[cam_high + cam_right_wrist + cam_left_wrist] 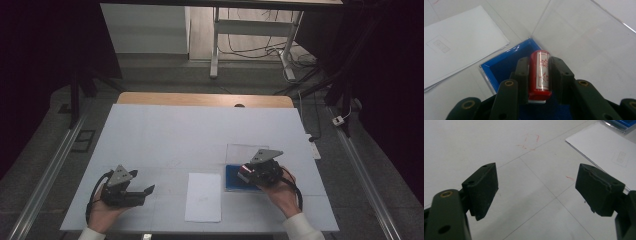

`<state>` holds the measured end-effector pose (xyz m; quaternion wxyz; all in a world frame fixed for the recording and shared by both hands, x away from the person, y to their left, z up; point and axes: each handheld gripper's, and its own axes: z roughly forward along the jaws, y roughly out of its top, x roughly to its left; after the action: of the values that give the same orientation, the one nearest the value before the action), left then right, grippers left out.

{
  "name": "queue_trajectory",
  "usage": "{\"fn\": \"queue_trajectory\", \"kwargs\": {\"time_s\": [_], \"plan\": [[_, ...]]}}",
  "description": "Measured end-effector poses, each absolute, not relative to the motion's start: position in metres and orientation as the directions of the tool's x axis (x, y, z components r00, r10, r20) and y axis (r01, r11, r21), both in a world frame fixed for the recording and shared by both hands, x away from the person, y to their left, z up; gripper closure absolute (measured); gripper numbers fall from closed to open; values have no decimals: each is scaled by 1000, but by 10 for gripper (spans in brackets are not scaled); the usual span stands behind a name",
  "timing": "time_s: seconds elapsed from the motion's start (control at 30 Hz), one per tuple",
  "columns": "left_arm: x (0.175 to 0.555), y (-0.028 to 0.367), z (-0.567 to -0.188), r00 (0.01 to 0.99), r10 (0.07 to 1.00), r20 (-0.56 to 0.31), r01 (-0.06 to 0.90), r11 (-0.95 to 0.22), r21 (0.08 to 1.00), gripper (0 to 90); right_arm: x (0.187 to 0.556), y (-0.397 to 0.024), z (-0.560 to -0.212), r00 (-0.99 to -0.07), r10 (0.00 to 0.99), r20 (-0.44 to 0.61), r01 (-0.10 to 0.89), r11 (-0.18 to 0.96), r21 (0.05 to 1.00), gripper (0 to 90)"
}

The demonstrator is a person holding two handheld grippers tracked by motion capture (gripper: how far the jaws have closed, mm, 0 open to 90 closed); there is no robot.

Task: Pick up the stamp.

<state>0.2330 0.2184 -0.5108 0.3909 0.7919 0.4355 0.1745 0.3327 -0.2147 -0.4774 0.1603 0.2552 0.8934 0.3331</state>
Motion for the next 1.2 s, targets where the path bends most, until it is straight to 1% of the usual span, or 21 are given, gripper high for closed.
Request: {"fn": "queue_trajectory", "kwargs": {"time_s": [0.13, 0.43, 0.53, 0.73, 1.07, 1.2], "plan": [[233, 218, -511, 560, 826, -63, 553, -316, 771, 187, 333, -212, -481, -816, 562, -133, 354, 669, 654, 671], [233, 219, -511, 560, 826, -60, 554, -319, 769, 188, 333, -211, -480, -821, 556, -129, 352, 671, 653, 686], [233, 219, -511, 561, 826, -60, 555, -321, 768, 188, 332, -211, -479, -823, 554, -126, 349, 668, 657, 653], [233, 219, -511, 561, 826, -59, 554, -321, 768, 189, 332, -212, -478, -818, 565, -107, 360, 648, 671, 692], [233, 219, -511, 560, 826, -60, 555, -320, 768, 189, 332, -212, -477, -817, 566, -112, 359, 651, 669, 700], [233, 219, -511, 561, 826, -59, 555, -322, 767, 190, 330, -213, -473, -816, 569, -101, 356, 632, 688, 700]]}}
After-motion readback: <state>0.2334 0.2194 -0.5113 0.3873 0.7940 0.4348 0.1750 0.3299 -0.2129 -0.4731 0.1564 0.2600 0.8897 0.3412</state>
